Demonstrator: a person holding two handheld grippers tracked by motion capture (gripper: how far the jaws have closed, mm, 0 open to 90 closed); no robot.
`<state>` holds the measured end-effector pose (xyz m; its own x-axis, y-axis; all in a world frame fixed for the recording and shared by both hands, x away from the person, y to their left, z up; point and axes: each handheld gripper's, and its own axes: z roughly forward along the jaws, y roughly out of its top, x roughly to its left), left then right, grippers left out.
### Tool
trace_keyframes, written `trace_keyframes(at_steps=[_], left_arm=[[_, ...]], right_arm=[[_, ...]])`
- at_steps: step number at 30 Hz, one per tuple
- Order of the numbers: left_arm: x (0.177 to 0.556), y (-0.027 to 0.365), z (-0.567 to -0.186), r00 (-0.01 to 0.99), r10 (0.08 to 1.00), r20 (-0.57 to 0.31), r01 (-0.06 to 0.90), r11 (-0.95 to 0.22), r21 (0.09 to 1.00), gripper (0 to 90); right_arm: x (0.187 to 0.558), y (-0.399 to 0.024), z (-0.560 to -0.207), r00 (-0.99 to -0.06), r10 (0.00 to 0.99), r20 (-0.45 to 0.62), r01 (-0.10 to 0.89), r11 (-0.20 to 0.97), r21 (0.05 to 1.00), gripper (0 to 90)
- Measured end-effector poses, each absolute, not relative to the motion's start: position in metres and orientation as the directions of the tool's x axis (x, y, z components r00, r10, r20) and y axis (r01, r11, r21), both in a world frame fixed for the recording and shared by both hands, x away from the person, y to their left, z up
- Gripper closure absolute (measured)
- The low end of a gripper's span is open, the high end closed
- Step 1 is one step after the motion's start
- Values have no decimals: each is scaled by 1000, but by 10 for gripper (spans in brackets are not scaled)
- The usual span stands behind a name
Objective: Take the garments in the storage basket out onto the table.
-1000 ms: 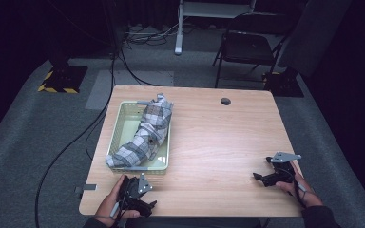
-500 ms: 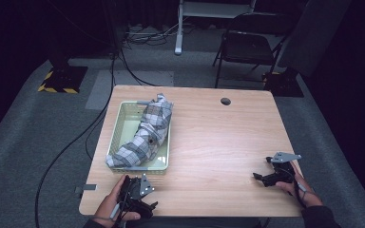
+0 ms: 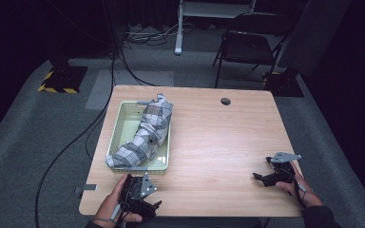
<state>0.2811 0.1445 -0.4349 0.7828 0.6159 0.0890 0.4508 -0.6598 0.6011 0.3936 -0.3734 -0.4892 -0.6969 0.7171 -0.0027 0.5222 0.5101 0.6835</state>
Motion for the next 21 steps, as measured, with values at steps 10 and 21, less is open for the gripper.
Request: trace_keyframes(at_steps=[10,21], left_arm=[[280,143,-427,780,615,110,434,-660,613,47],[284,145,-415,778,618,114,411,-638,651,47]], right_arm=[[393,-373,-489,-697,717,-3,522,510,683,5],[393,-373,-489,-697,717,-3,522,510,683,5]])
